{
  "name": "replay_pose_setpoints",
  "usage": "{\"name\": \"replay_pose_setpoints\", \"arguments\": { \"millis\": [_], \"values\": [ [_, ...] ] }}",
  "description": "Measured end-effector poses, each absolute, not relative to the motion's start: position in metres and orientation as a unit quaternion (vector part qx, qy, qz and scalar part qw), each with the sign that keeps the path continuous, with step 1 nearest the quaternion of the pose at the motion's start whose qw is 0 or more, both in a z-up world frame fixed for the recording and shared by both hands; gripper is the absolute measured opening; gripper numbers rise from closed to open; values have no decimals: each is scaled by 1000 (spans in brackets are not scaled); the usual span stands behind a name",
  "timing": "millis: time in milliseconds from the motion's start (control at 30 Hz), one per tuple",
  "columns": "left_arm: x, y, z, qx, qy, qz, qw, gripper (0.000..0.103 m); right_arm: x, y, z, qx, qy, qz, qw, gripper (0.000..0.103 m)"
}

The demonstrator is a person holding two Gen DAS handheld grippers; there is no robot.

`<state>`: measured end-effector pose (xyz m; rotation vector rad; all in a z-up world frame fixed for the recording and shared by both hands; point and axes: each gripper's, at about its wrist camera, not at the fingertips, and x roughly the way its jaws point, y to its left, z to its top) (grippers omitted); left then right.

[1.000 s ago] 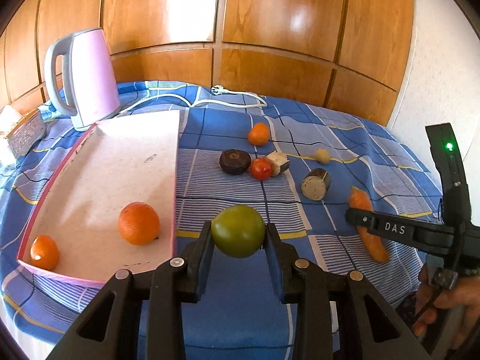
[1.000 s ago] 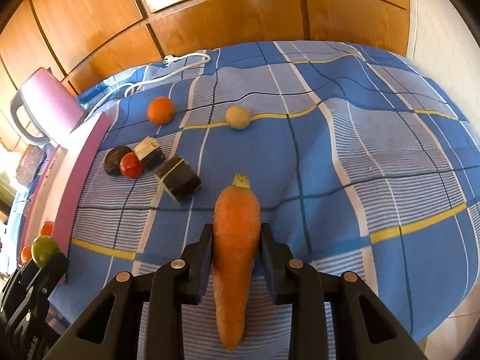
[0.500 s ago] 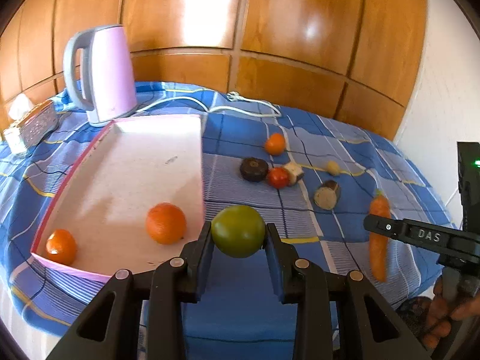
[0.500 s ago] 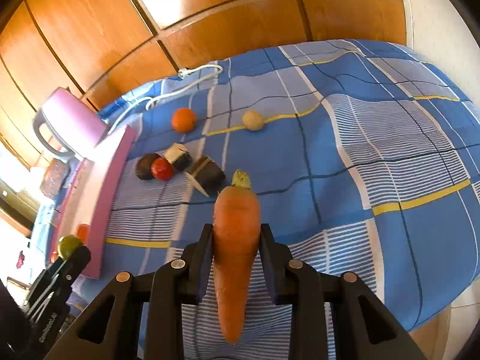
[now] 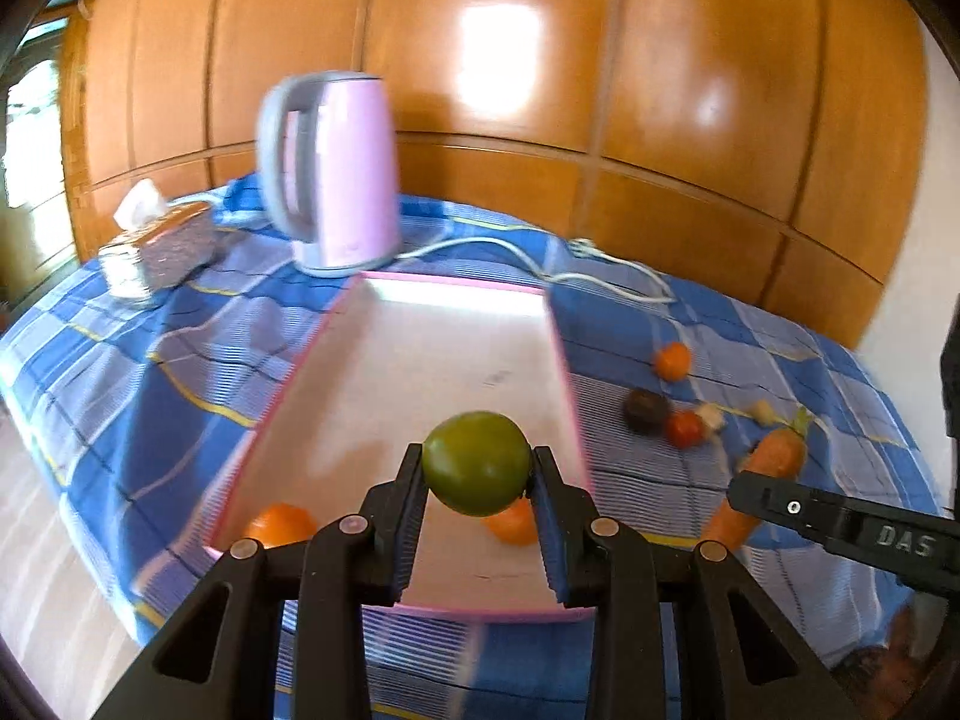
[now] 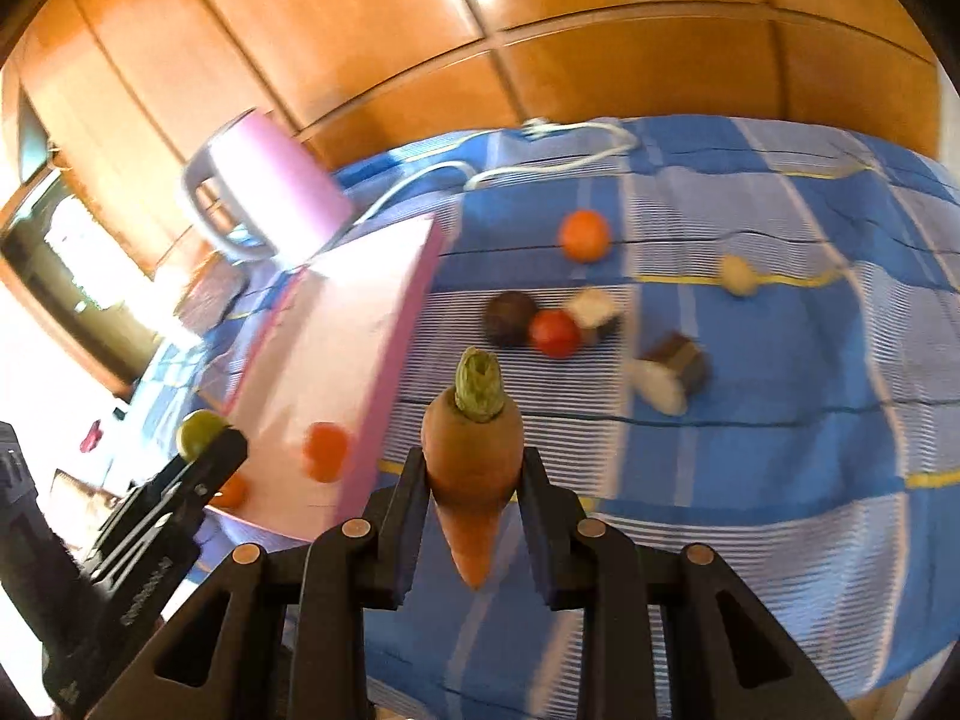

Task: Organize fruits
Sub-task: 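Carry the lime with the left tool while the right tool carries the carrot into the tray, then open both tools to release lime and carrot, then lift away from the tray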

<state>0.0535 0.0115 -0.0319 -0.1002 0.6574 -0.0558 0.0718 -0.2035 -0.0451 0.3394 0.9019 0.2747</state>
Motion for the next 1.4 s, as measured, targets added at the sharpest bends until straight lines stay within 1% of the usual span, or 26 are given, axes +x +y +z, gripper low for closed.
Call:
{"name": "replay_pose_setpoints", "arguments": {
  "millis": [167, 400, 467, 500, 533, 633, 800, 1200, 1400],
  "values": [
    [64, 37, -37, -63, 335, 7, 940, 34, 93, -168, -35, 157, 438, 172, 868, 30],
    [66, 54, -42, -71, 335, 32, 939, 36, 123, -129, -28, 160, 442, 203, 859, 30],
    [67, 56, -42, -71, 333, 34, 940, 41, 129, -116, -29, 154, 446, 210, 856, 31],
    [67, 57, -43, -73, 332, 34, 940, 48, 132, -112, -29, 153, 449, 212, 854, 32],
    [67, 58, -43, -74, 331, 35, 940, 50, 133, -107, -30, 151, 451, 213, 853, 33],
    [67, 59, -43, -73, 331, 37, 940, 50, 132, -99, -29, 142, 447, 218, 856, 36],
    [67, 59, -45, -78, 333, 38, 939, 50, 122, -102, -31, 124, 445, 205, 863, 36],
    [57, 44, -43, -71, 329, 23, 942, 50, 85, -112, -24, 6, 397, 97, 913, 36],
    [51, 31, -42, -59, 328, 9, 943, 50, 70, -119, -21, -15, 381, 80, 921, 38]
  ]
}}
